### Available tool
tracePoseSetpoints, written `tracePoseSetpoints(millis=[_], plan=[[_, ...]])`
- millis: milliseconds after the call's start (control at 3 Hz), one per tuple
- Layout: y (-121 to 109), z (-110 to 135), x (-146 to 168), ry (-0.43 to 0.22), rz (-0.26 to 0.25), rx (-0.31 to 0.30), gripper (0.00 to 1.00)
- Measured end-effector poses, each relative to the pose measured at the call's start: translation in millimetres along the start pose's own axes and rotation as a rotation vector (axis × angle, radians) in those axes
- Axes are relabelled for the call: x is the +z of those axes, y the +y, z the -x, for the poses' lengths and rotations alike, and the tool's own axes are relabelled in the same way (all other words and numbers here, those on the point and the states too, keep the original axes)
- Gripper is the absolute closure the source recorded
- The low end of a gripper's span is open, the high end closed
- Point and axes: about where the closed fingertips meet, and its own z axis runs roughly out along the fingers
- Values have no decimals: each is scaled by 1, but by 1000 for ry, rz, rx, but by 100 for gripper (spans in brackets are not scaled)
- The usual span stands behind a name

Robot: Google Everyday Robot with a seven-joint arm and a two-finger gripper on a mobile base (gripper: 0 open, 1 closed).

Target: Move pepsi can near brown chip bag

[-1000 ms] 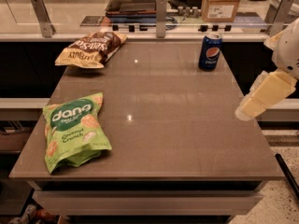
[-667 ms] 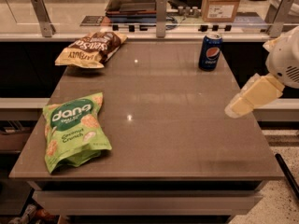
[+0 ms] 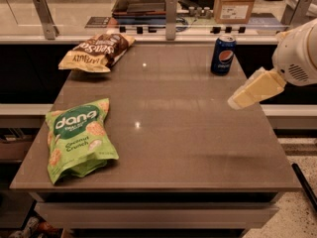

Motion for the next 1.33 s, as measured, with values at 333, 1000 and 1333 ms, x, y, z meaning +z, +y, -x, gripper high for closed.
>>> tracePoseSetpoints(millis=[333, 1000, 1333], plan=[[0, 0, 0, 0, 0, 0, 0], [-15, 3, 26, -92, -9, 54, 0], [-32, 10, 43, -183, -62, 113, 0]])
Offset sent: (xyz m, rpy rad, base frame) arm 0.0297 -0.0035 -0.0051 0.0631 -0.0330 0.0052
